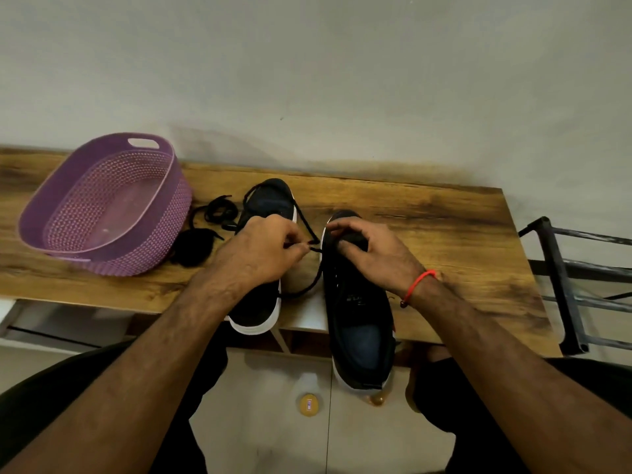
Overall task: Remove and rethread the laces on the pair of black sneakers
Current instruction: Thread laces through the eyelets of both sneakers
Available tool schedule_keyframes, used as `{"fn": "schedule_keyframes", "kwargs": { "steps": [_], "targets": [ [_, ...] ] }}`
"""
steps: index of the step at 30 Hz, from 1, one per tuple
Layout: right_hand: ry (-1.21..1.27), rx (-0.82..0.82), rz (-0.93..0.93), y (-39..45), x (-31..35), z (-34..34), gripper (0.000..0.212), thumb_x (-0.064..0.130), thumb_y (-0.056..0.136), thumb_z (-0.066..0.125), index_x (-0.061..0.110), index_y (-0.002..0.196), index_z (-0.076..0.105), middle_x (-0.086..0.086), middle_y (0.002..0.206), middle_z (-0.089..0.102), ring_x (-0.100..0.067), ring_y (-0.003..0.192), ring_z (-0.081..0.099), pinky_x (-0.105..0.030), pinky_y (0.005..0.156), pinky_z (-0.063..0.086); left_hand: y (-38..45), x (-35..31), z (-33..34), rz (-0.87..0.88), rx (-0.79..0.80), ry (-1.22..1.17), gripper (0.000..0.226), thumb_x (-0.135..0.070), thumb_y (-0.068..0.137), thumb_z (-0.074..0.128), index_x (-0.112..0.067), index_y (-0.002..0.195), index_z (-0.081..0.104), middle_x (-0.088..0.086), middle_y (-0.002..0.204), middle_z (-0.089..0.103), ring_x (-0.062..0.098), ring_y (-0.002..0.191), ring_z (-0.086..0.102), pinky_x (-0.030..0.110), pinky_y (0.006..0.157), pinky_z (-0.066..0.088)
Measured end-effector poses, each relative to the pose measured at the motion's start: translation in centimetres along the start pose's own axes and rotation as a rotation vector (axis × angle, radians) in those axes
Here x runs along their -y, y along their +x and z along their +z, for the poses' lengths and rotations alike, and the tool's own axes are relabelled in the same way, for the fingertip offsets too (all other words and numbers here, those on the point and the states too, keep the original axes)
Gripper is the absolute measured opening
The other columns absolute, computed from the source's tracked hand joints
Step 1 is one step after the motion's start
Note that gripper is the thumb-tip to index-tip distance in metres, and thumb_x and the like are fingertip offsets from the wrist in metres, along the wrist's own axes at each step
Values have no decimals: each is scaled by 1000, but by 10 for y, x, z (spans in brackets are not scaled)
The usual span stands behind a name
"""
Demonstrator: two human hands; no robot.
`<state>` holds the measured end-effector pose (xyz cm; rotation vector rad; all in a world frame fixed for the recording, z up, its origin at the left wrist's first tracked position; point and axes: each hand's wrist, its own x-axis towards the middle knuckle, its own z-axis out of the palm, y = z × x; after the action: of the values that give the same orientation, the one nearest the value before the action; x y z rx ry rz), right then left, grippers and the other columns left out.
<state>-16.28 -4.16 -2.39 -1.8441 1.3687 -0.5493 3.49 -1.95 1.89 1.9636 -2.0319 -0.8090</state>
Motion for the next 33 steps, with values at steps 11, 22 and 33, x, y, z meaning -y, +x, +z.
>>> {"fn": "schedule_keyframes", "kwargs": {
  "steps": [11,22,33],
  "targets": [
    [42,-149,5,1,3,-4,47,15,79,44,55,80,68,28,100,69,-7,113,60,-52,99,46,-4,-14,25,-217,-18,28,23,-33,105,50,-16,109,65,8,67,69,15,43,67,29,45,56],
    [74,-172,-18,-1,0,-7,38,19,91,54,53,80,68,41,91,64,5,107,60,-51,104,44,-1,-17,44,-131,-159,283,37,-12,98,59,-28,121,35,10,102,59,27,78,66,43,69,60],
    [-103,-197,-143,6,-2,-8,44,67,83,43,48,119,61,18,126,63,-22,124,50,-58,101,38,2,-25,15,374,-448,11,17,-42,97,61,-41,112,67,-22,104,70,10,94,57,47,87,48]
  ]
}}
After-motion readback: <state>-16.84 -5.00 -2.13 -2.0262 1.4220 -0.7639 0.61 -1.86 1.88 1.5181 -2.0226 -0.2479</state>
